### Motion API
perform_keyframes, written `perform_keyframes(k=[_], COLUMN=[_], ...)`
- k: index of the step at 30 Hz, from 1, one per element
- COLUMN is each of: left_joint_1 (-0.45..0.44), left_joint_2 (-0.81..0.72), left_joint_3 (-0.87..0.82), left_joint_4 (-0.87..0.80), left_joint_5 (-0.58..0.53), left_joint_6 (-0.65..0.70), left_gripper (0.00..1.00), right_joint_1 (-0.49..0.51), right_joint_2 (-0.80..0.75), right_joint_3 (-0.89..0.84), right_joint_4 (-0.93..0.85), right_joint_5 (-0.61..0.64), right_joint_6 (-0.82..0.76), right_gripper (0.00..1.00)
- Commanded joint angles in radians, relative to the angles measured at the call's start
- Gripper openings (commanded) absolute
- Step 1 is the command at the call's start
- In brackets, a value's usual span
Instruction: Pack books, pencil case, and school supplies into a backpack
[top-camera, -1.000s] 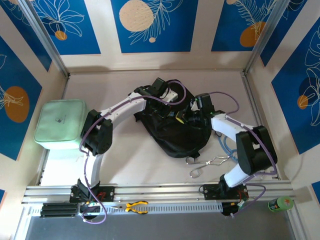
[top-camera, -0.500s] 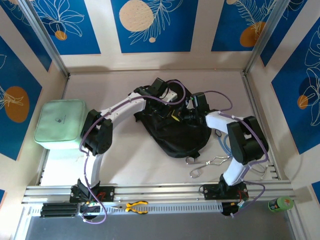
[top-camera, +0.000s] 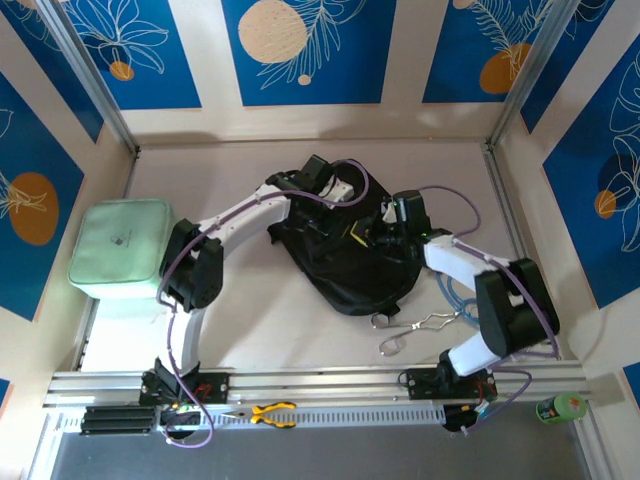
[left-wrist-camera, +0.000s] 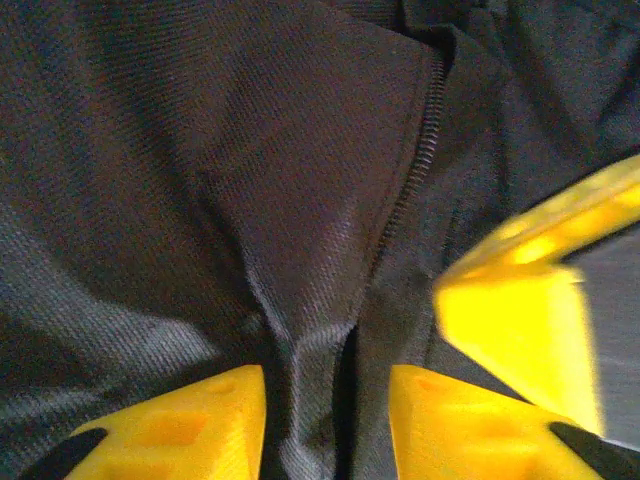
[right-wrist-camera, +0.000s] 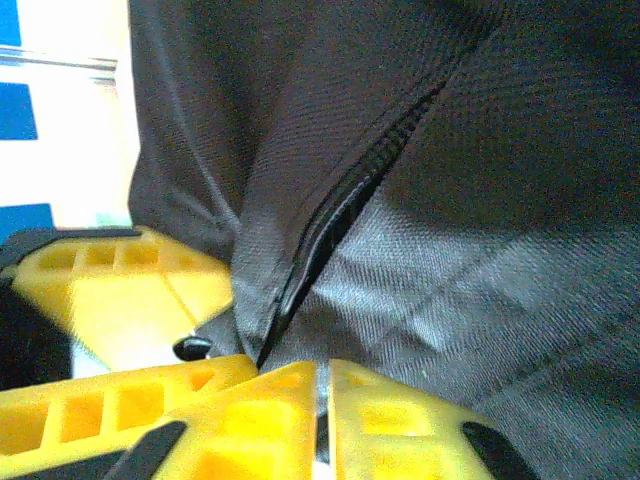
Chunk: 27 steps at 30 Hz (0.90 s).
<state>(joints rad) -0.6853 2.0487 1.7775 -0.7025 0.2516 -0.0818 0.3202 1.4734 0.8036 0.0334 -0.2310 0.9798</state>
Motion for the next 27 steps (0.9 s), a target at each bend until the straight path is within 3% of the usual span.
perform_keyframes(k=[1, 9, 13, 16, 27], left_joint_1=[0.009, 0.113, 0.191, 0.250, 0.326], left_joint_2=[-0.093, -0.247, -0.378, -0.473, -0.660], left_joint_3=[0.026, -0.123, -0.343, -0.487, -0.798], left_joint_4=[-0.017, 0.076, 0.224, 0.310, 0.423], left_joint_5=[0.028, -0.014, -0.041, -0.049, -0.053], left_joint_6=[-0.059, -0.268, -0.345, -0.403, -0.495], left_gripper=[0.49, 0.72, 0.94, 1.00, 1.00], right_joint_1=[-0.007, 0.110, 0.212, 0.280, 0.343], right_joint_2=[-0.081, -0.076, 0.033, 0.138, 0.382], right_joint_3=[0.020, 0.240, 0.387, 0.507, 0.751], right_joint_4=[-0.232, -0.494, -0.559, -0.619, -0.747], right_joint_5=[0.106, 0.266, 0.359, 0.420, 0.489], right_joint_6=[-0.132, -0.358, -0.443, -0.491, -0.479], right_gripper=[0.21, 0.45, 0.49, 0.50, 0.51])
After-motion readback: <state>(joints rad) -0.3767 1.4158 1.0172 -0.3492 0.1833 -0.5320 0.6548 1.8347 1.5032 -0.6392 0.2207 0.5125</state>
